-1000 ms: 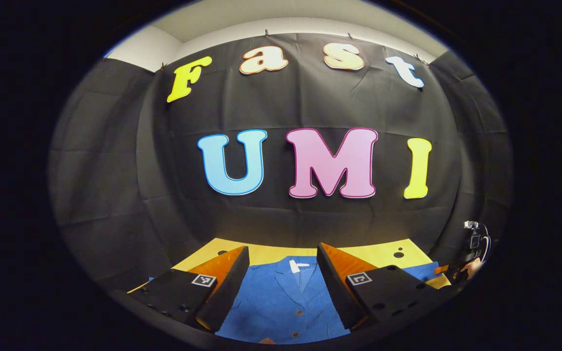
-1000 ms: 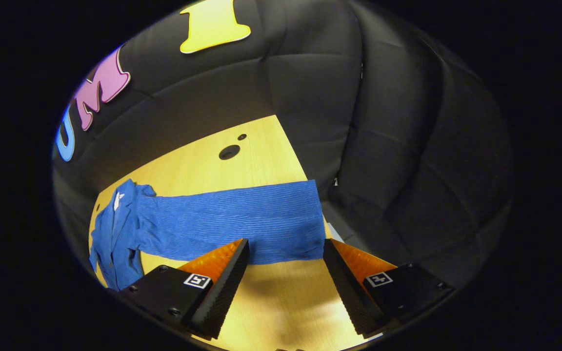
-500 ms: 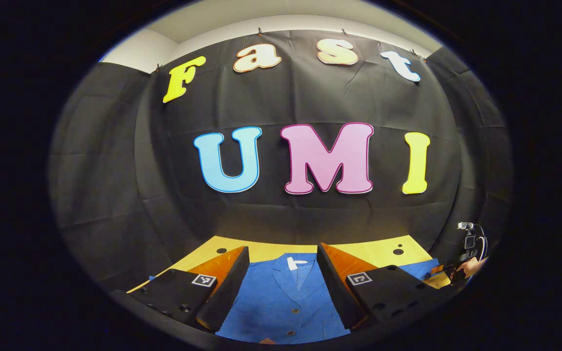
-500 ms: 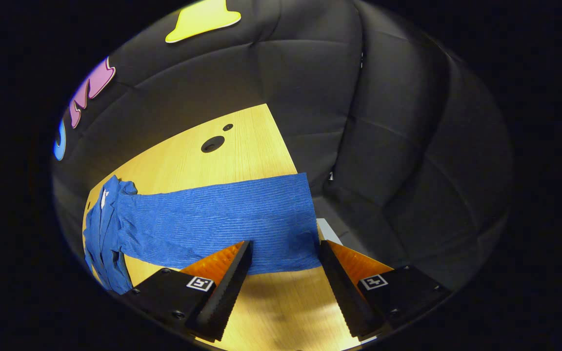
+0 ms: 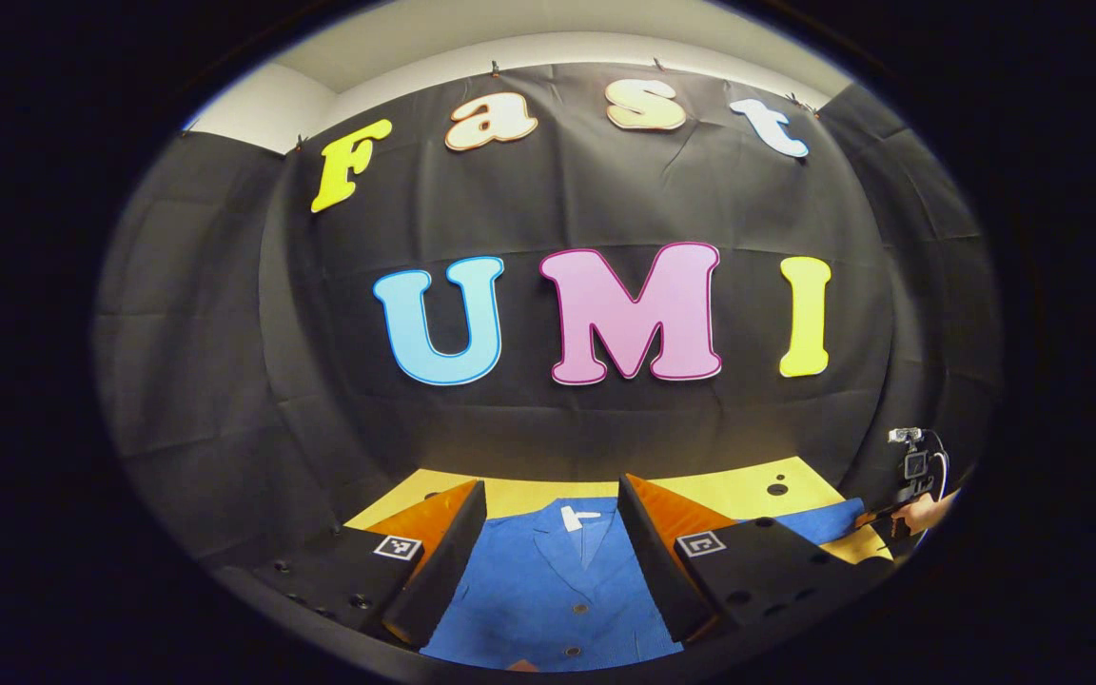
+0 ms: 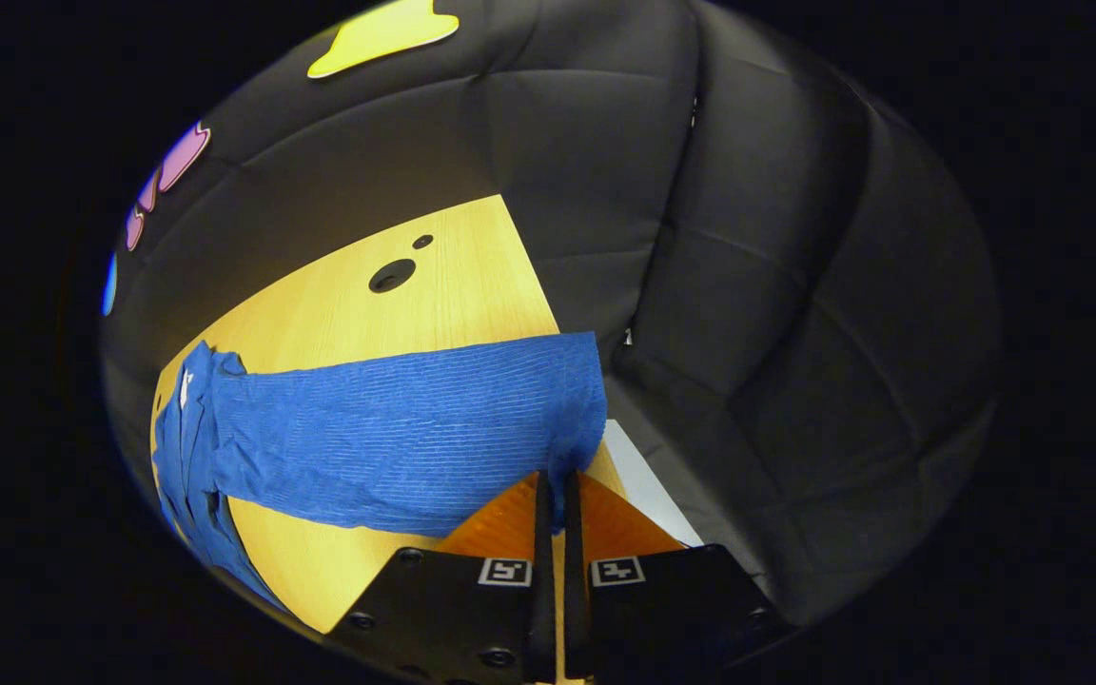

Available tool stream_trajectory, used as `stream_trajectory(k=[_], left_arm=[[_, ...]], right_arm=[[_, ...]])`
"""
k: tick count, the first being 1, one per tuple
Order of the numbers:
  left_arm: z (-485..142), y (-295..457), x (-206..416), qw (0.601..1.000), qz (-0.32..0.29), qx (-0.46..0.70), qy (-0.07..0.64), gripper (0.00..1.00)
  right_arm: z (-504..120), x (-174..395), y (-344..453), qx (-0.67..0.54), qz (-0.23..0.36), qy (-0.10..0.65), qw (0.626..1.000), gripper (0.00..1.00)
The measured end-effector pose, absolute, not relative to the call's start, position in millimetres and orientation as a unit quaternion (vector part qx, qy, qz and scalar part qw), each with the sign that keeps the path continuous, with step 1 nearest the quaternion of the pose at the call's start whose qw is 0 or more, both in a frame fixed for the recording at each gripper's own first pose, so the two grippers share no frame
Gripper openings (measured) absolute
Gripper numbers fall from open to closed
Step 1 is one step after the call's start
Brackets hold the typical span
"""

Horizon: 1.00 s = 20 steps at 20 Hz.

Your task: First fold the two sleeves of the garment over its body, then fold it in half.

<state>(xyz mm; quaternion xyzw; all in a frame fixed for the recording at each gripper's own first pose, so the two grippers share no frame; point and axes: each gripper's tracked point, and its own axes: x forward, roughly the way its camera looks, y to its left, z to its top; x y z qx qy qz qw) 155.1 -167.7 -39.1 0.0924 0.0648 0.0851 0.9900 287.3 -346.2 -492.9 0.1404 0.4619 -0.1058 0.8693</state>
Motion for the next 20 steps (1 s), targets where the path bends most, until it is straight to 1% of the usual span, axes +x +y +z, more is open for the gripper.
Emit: stream_trajectory(k=[1,2,5,8,11,16,18,20], left_arm=[[-40,-167,154,0.99,0.086,0.089,0.067,0.8],[-40,-164,152,0.99,0.088,0.087,0.067,0.8],[-36,-158,147,0.989,0.095,0.092,0.061,0.8],[-38,-156,141,0.99,0.095,0.085,0.059,0.8],[-41,-158,133,0.993,0.08,0.069,0.057,0.8],[-47,-138,125,0.996,0.036,0.055,0.053,0.8],[-49,-113,120,0.997,0.028,0.052,0.058,0.8],[-50,-81,115,0.997,0.03,0.046,0.059,0.8]], right_arm=[[-494,285,-344,0.139,-0.106,0.466,0.868,0.08],[-495,284,-342,0.136,-0.104,0.469,0.867,0.05],[-486,275,-342,0.113,-0.096,0.467,0.872,0.05],[-451,273,-340,0.111,-0.088,0.435,0.889,0.05],[-406,260,-337,0.104,-0.086,0.406,0.904,0.05],[-290,255,-300,0.055,-0.064,0.349,0.933,0.05],[-242,264,-273,0.036,-0.054,0.336,0.939,0.05],[-192,284,-232,0.017,-0.033,0.318,0.947,0.05]])
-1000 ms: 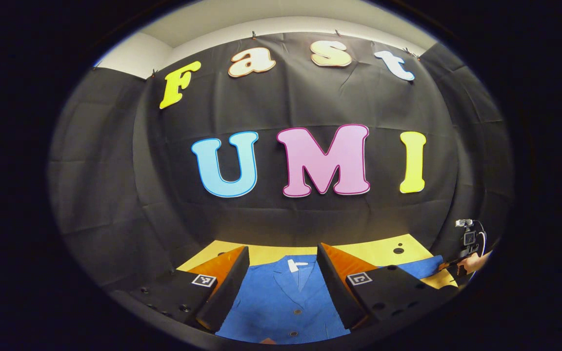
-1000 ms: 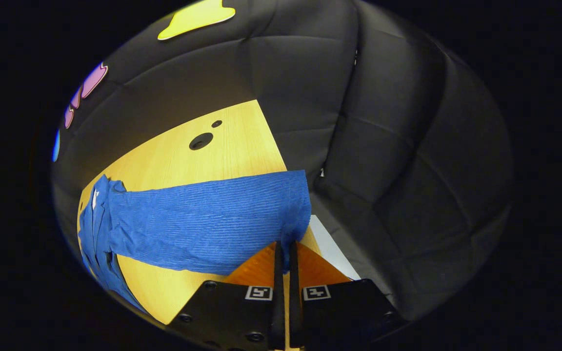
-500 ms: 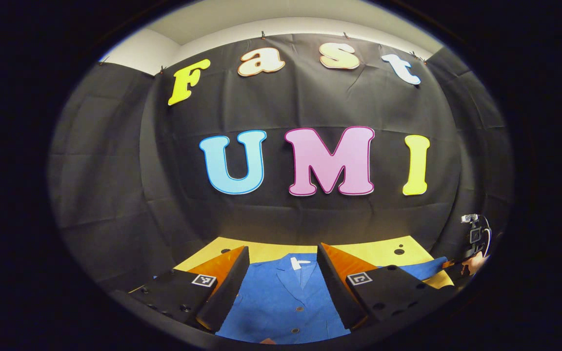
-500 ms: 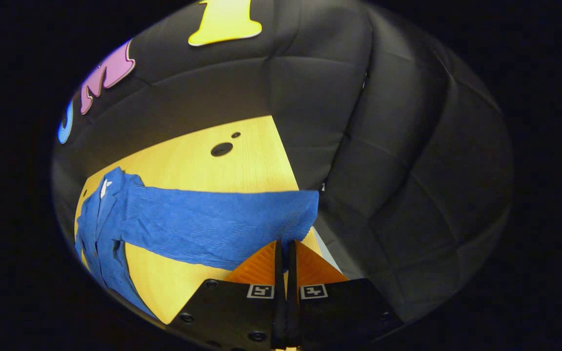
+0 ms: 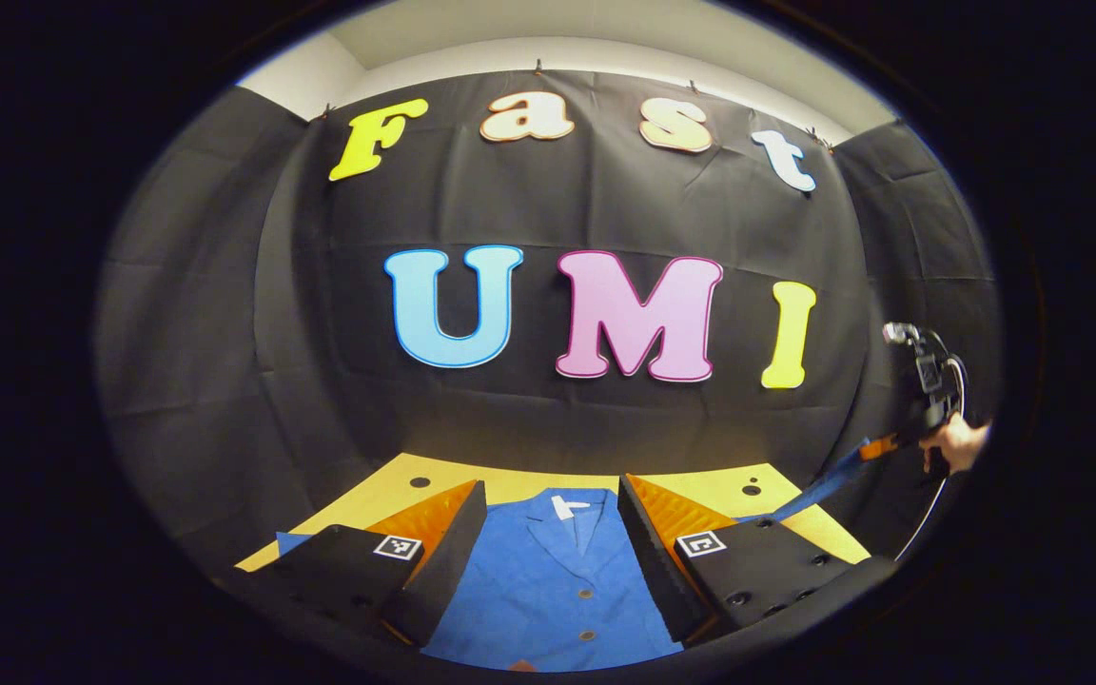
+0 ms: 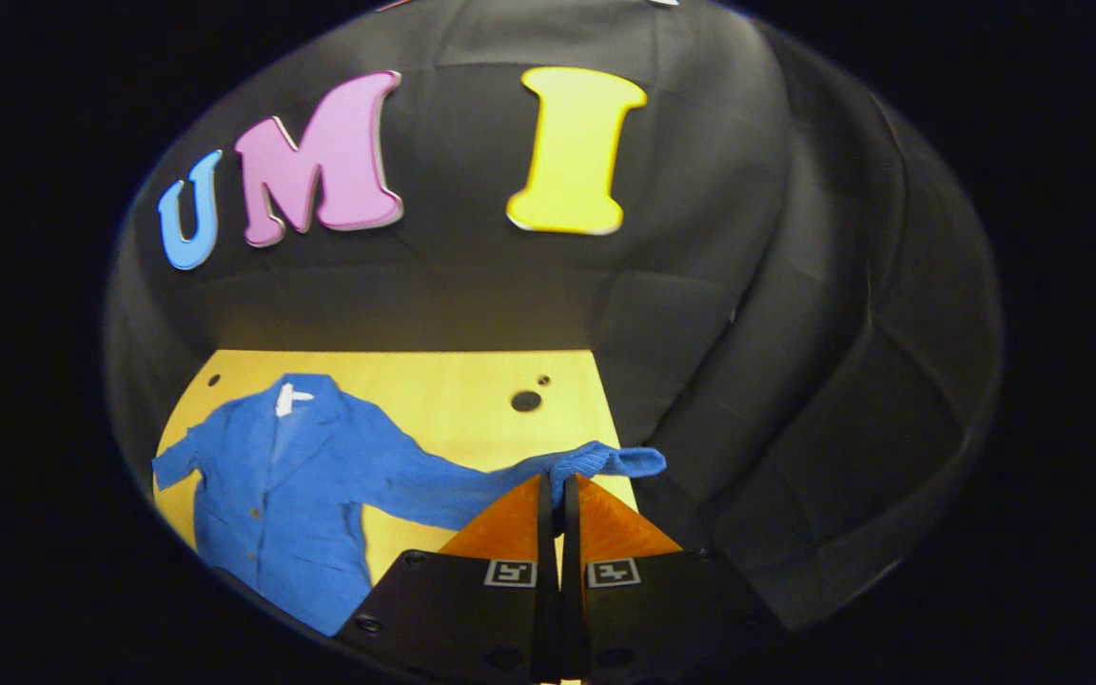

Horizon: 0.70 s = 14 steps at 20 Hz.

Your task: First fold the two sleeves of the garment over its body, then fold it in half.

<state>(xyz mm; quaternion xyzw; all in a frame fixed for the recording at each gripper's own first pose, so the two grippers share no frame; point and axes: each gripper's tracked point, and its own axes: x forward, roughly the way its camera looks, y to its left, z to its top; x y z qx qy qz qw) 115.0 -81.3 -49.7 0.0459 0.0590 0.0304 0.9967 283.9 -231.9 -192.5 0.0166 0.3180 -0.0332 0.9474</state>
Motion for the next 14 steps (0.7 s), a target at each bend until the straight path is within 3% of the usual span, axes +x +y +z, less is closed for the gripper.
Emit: stream_trajectory(k=[2,3,6,14], left_arm=[[-57,-44,110,0.996,0.044,0.035,0.066,0.8],[-63,-26,107,0.996,0.051,0.029,0.069,0.8],[-91,33,98,0.992,0.086,0.021,0.093,0.8],[-136,180,53,0.967,0.209,-0.031,0.14,0.8]], right_arm=[[-143,307,-178,0.009,-0.002,0.281,0.96,0.05],[-127,317,-140,0.017,0.018,0.269,0.963,0.0],[-112,344,-23,0.011,0.082,0.251,0.964,0.04],[-215,371,205,0.072,0.181,0.324,0.926,0.04]])
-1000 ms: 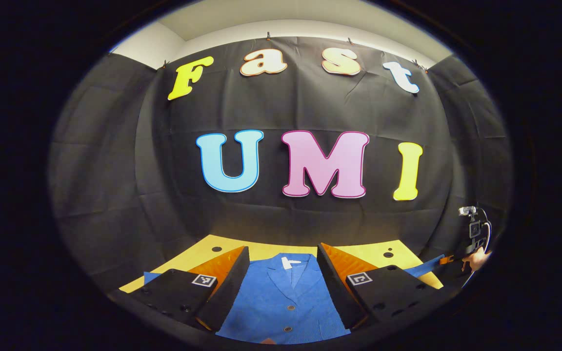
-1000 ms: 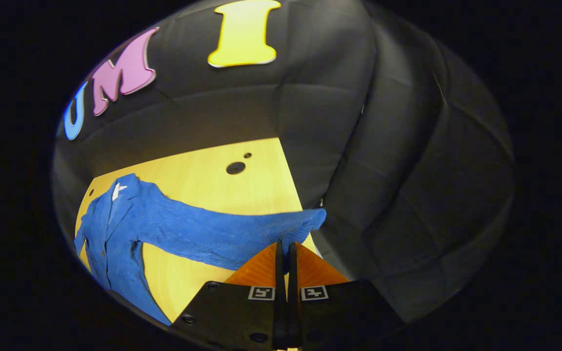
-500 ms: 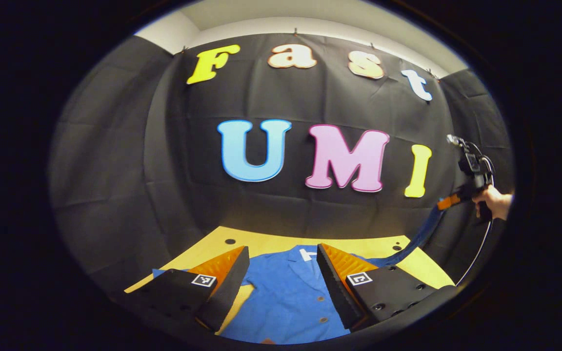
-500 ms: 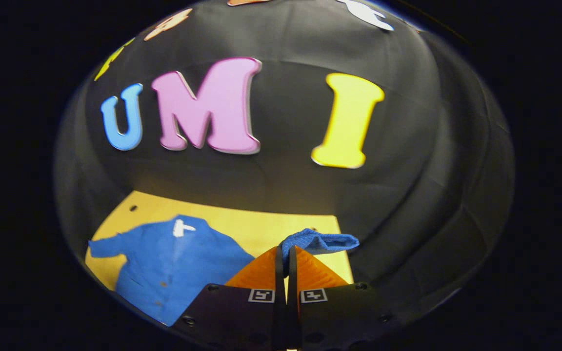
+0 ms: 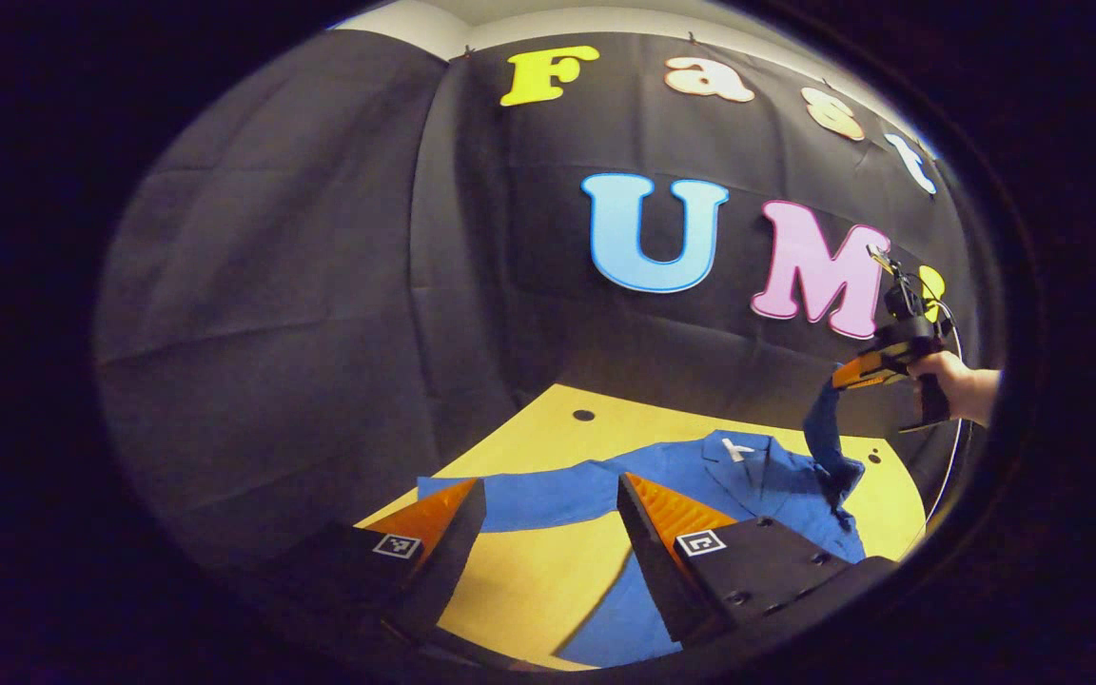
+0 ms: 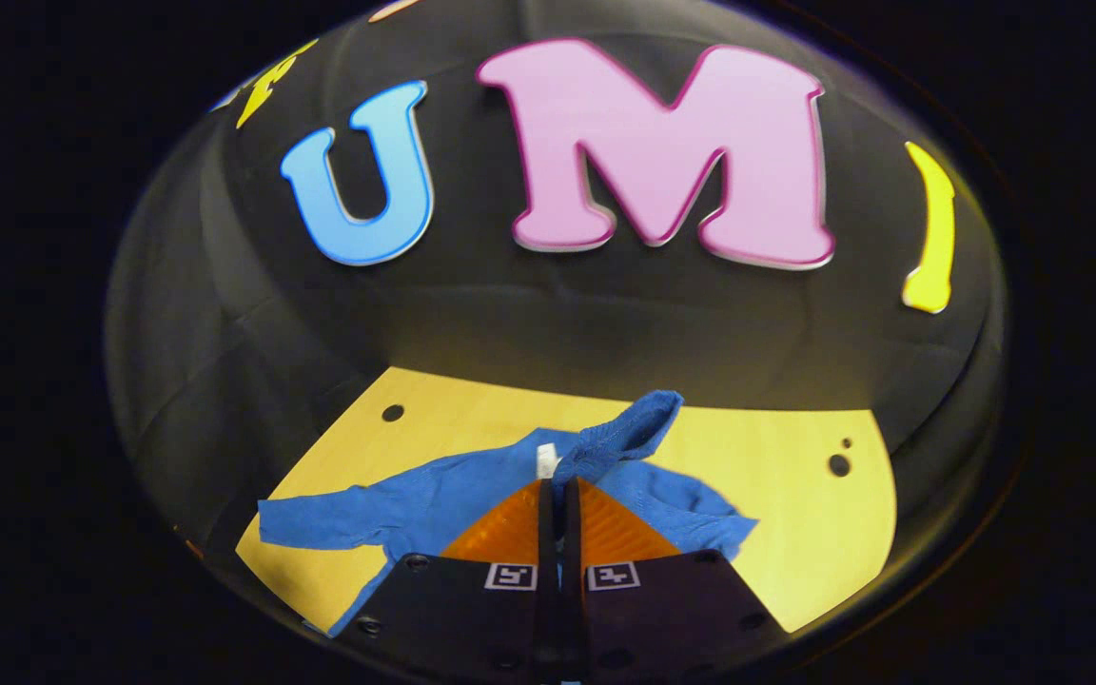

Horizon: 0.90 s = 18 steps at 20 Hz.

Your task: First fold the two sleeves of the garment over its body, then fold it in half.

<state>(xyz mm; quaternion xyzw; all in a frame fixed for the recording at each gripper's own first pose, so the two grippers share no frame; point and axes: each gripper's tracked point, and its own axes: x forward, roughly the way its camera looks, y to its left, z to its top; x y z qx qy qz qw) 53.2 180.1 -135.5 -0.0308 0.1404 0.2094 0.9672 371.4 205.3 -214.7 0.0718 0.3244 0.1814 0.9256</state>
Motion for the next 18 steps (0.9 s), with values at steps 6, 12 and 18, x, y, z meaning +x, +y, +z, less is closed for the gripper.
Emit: stream_trajectory(k=[6,12,18], left_arm=[[-162,247,27,0.948,0.268,-0.035,0.168,0.8],[-178,277,34,0.941,0.276,-0.039,0.191,0.8],[-200,300,65,0.936,0.27,-0.067,0.215,0.8]], right_arm=[[-326,353,322,0.108,0.227,0.398,0.882,0.04],[-371,332,375,0.169,0.246,0.451,0.841,0.09],[-346,322,363,0.144,0.273,0.424,0.852,0.86]])
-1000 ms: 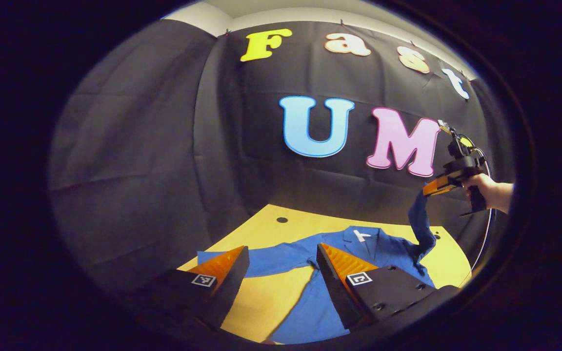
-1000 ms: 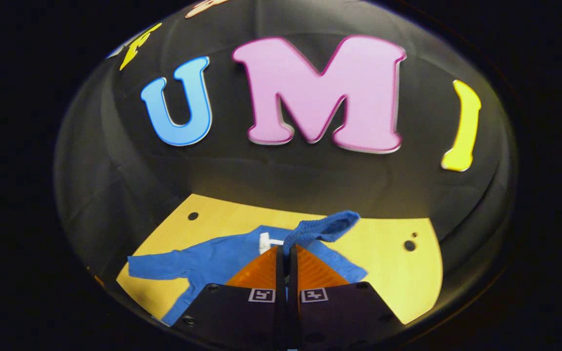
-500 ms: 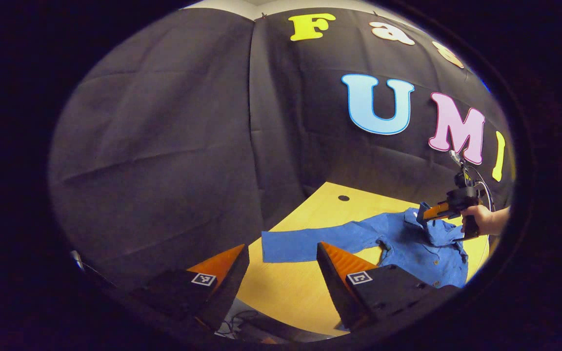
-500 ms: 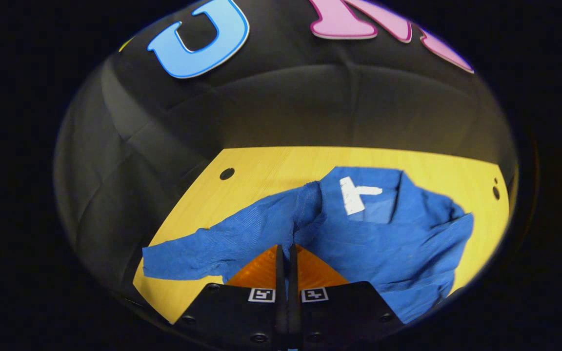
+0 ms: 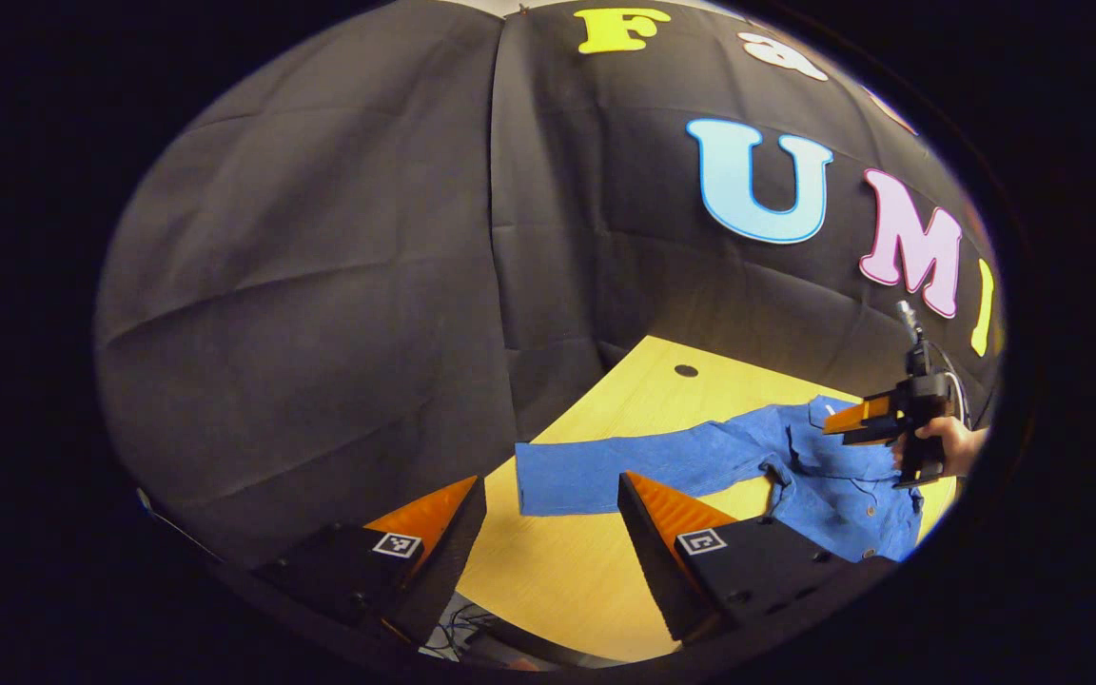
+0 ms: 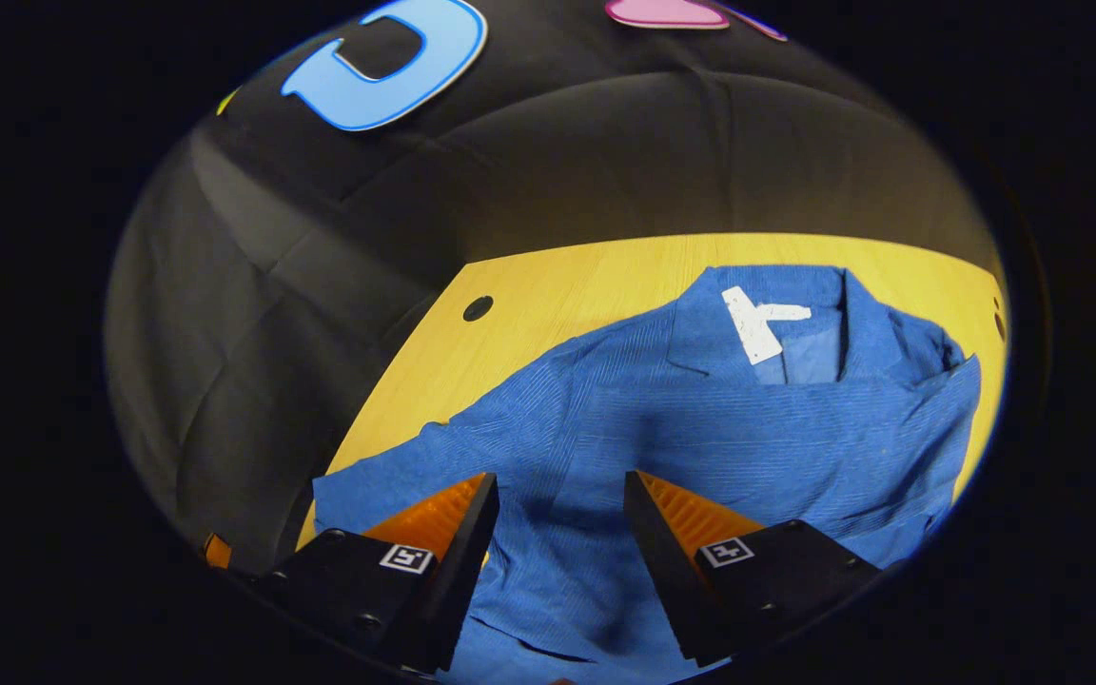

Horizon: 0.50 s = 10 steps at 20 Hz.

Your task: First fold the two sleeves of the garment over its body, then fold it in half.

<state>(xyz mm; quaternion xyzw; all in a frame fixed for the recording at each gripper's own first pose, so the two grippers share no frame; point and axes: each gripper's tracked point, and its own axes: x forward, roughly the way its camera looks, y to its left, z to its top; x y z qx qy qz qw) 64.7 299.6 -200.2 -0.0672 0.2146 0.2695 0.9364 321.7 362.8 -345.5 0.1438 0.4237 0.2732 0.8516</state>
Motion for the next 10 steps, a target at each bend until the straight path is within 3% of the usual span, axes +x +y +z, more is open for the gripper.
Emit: stream_trajectory(k=[1,2,3,10], left_arm=[[-206,304,71,0.935,0.266,-0.078,0.22,0.8],[-214,309,74,0.933,0.264,-0.089,0.227,0.81],[-223,314,79,0.93,0.259,-0.097,0.241,0.81],[-287,354,124,0.901,0.249,-0.134,0.33,0.82]], right_arm=[[-335,319,354,0.131,0.278,0.413,0.857,0.86],[-322,315,344,0.12,0.286,0.401,0.862,0.74],[-307,311,332,0.113,0.292,0.386,0.868,0.88],[-214,255,235,0.086,0.291,0.311,0.901,0.87]])
